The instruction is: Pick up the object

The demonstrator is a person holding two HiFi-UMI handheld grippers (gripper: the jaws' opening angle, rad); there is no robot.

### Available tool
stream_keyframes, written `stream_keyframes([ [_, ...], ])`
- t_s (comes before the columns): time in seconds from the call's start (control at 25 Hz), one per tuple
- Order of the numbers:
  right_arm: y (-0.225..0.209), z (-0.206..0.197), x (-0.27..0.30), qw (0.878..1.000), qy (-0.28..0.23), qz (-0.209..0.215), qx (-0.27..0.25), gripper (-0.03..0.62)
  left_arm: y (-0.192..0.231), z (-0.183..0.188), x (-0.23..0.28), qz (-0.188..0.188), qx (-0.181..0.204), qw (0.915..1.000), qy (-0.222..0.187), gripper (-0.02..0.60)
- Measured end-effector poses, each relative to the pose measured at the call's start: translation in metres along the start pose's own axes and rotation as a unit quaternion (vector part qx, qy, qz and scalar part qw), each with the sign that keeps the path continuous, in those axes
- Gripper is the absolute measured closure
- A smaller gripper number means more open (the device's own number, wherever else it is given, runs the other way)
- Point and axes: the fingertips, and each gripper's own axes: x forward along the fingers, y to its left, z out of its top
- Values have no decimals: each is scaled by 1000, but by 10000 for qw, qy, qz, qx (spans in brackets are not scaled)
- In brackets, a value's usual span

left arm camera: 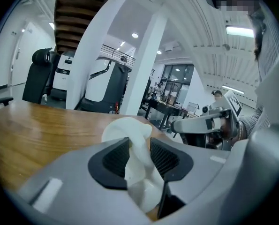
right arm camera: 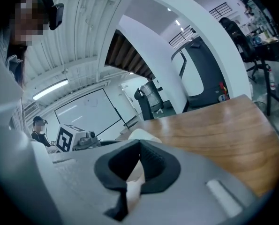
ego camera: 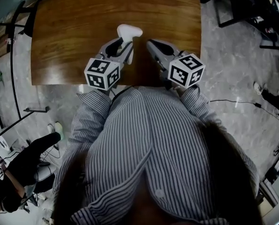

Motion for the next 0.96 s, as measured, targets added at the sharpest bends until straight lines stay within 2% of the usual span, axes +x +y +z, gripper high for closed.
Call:
stream_keyframes([
  [0.96,-1,-2,0,9997,122,-215,-68,592,-8,8,1,-366,-71,9992,-128,433],
])
